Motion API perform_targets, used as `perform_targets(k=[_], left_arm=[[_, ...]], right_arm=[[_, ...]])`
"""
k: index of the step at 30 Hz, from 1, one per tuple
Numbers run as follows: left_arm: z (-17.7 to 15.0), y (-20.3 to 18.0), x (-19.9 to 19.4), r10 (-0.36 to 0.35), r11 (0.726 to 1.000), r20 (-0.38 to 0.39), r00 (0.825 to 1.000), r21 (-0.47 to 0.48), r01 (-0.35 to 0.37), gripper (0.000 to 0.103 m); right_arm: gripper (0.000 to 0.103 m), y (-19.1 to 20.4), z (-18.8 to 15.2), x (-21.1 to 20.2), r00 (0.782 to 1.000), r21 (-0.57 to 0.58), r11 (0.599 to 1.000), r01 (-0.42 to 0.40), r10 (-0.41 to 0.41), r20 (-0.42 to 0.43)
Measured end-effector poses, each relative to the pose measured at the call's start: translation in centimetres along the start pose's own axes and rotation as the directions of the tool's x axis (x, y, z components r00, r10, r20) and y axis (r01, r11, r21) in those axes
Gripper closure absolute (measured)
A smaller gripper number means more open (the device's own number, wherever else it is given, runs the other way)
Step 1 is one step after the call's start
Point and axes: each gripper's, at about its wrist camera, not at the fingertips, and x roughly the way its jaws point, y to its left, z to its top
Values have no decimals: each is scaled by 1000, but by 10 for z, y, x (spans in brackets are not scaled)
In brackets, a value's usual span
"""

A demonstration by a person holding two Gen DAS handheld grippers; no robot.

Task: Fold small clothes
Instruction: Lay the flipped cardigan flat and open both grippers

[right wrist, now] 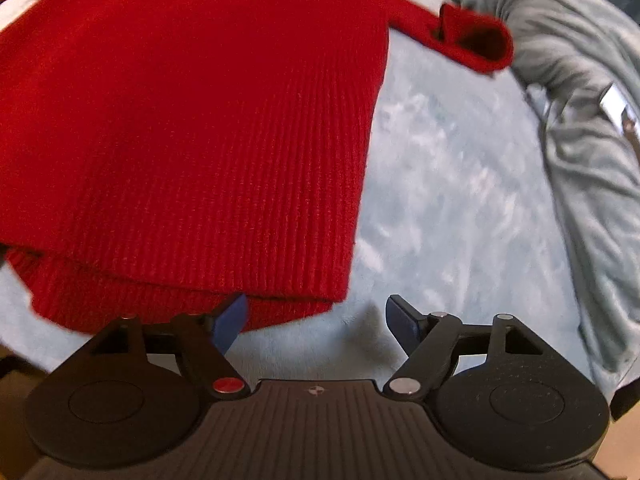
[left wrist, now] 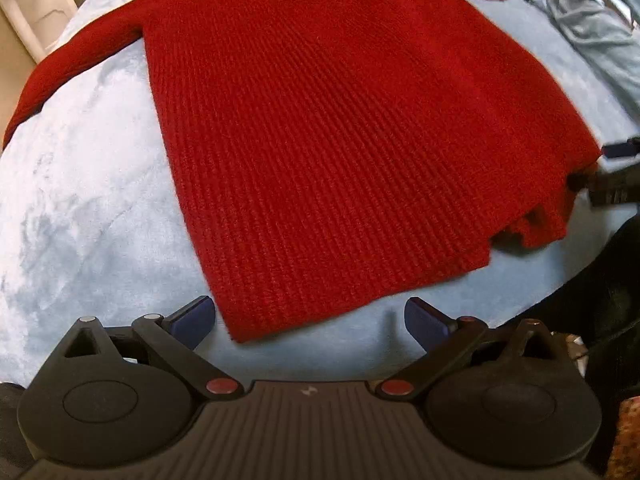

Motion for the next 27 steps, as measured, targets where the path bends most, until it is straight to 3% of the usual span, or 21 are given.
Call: perform_targets(k=[2,5,10,14,19,23,25,27], left_arm=[[1,5,4,47,999,4,999,-9,-47,2],[7,20,6,99,992,22,995,-85,-97,2],[28,43,2,127,974,54,990,-194,-114,2],[52,32,-13,20,984,123,992,-177,2,2],[78,-10,-25,-147,984,200,969,-66,164,0],[96,-44,-11,-217,976,206,954,14,219,0],[92,-68,-1,-232,973,179,956,49,227,0],[90,-79,5,-202,979,171,964,74,192,0]], right_arm=[[26,-14,2,-14,996,116,993,-37,27,91],[26,-38,5,-34,976,272,960,-64,3,220],[25,-72,19,-31,954,413,895,-167,41,298],[25,-85,28,-35,923,462,852,-247,62,380],[25,-103,37,-34,902,508,798,-323,98,419],[25,-111,40,-39,889,532,773,-347,91,448],[26,-117,41,-42,878,561,749,-352,57,475],[26,-126,42,-44,872,593,722,-357,30,489]])
